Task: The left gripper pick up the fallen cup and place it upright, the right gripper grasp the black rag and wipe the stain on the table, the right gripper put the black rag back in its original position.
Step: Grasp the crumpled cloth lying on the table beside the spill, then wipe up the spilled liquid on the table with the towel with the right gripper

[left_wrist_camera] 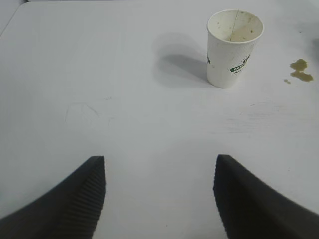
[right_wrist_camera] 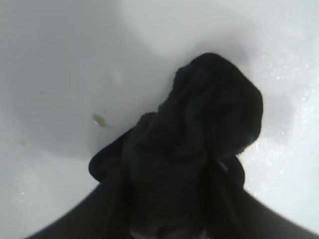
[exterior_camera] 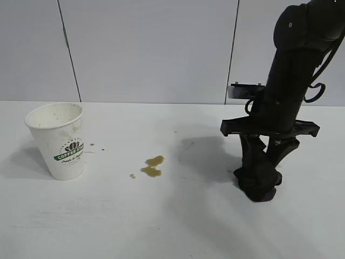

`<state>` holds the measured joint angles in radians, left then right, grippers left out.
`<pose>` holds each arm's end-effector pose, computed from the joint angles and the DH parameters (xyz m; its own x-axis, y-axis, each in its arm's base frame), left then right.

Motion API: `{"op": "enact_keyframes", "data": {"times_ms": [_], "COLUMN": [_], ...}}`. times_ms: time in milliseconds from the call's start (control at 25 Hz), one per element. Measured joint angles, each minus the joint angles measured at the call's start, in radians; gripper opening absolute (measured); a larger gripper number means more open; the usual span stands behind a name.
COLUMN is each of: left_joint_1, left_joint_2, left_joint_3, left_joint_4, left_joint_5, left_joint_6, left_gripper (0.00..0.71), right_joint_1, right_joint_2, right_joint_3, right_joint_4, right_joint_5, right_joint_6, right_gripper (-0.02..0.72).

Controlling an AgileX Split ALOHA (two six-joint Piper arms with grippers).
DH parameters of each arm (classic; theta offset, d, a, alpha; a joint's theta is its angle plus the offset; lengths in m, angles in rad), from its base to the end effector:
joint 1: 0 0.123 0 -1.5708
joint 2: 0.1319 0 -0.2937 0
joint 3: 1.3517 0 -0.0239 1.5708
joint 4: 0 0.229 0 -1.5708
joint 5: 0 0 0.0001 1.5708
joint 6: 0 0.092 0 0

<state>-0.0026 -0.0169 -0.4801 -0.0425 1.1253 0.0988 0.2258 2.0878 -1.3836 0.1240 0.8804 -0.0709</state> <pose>-0.0352 -0.0034 0.2555 -0.5103 0.0817 -0.8561 0.0767 0.9958 0.0492 0.3733 0.0948 0.1527 -0.9736 -0.2152 -0.0763 -0.2219 0.9704 0.0957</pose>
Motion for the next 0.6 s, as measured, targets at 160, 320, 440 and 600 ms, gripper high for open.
{"op": "enact_keyframes", "data": {"times_ms": [160, 320, 440, 600], "left_joint_1": [0.000, 0.000, 0.000, 0.000], "left_joint_2": [0.000, 0.000, 0.000, 0.000], "left_joint_3": [0.000, 0.000, 0.000, 0.000], "left_joint_4": [0.000, 0.000, 0.000, 0.000], "left_joint_5": [0.000, 0.000, 0.000, 0.000], "left_joint_6": [0.000, 0.000, 0.000, 0.000], "left_gripper": [0.457, 0.457, 0.457, 0.457], "right_joint_1": [0.000, 0.000, 0.000, 0.000], "right_joint_2": [-0.001, -0.021, -0.076, -0.143], "right_joint_3": [0.000, 0.000, 0.000, 0.000], "right_joint_4": [0.019, 0.114, 0.188, 0.289], "right_joint_5": [0.013, 0.028, 0.027, 0.006], "right_joint_6": [0.000, -0.041, -0.092, -0.124], "right_gripper": [0.062, 0.062, 0.062, 0.062]}}
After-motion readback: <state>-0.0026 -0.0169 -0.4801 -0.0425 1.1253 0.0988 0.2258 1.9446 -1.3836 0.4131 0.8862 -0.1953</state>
